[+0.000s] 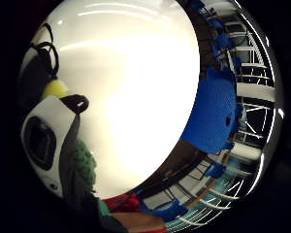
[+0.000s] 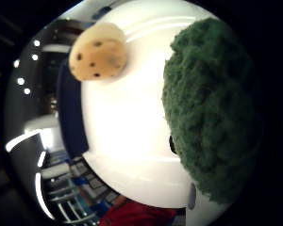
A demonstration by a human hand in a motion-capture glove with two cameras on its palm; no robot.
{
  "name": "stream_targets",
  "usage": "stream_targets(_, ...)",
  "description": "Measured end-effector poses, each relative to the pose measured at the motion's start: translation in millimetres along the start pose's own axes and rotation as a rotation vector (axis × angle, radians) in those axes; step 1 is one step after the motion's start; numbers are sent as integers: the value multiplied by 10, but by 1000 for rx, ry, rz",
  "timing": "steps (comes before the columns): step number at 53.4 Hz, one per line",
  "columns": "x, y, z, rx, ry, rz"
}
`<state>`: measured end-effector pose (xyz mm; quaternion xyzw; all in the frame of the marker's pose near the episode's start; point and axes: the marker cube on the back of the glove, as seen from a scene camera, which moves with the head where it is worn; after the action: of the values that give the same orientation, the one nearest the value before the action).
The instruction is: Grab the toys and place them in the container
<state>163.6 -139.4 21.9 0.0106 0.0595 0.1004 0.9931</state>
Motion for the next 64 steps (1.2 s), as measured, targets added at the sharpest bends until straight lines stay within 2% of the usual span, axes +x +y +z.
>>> stream_targets(14,-928,-161,-743,112,55,-142)
stream_targets(39,-2690,-278,-1498,140,-13,-338)
stream_targets(52,-3561,-257,-1629,178,-36,-409)
stream_targets(60,-3792,-290,-1503,162,-78,-423)
stream_targets(64,-3863,-284,-1411,179,-50,-491)
